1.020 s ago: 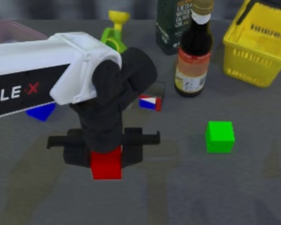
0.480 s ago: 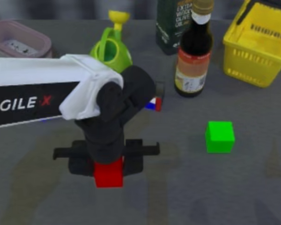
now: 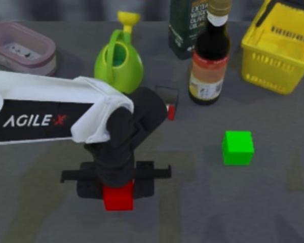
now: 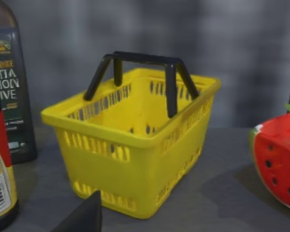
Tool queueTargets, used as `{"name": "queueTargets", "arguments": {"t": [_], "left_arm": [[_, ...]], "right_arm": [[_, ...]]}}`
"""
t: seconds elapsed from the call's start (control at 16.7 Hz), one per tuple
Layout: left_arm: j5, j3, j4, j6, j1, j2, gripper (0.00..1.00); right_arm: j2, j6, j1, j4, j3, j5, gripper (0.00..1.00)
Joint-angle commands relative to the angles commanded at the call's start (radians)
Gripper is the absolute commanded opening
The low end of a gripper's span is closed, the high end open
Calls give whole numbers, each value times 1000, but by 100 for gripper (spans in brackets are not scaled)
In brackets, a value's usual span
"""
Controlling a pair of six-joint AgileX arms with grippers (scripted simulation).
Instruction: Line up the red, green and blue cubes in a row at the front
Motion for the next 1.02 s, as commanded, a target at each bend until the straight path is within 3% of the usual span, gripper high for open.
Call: {"name": "queueTargets", "arguments": {"t": [0.78, 1.02], "left_arm": [[0, 0, 0, 0, 0, 0, 98], [0, 0, 0, 0, 0, 0, 100]], "right_arm": [[0, 0, 0, 0, 0, 0, 100], [0, 0, 0, 0, 0, 0, 100]]}}
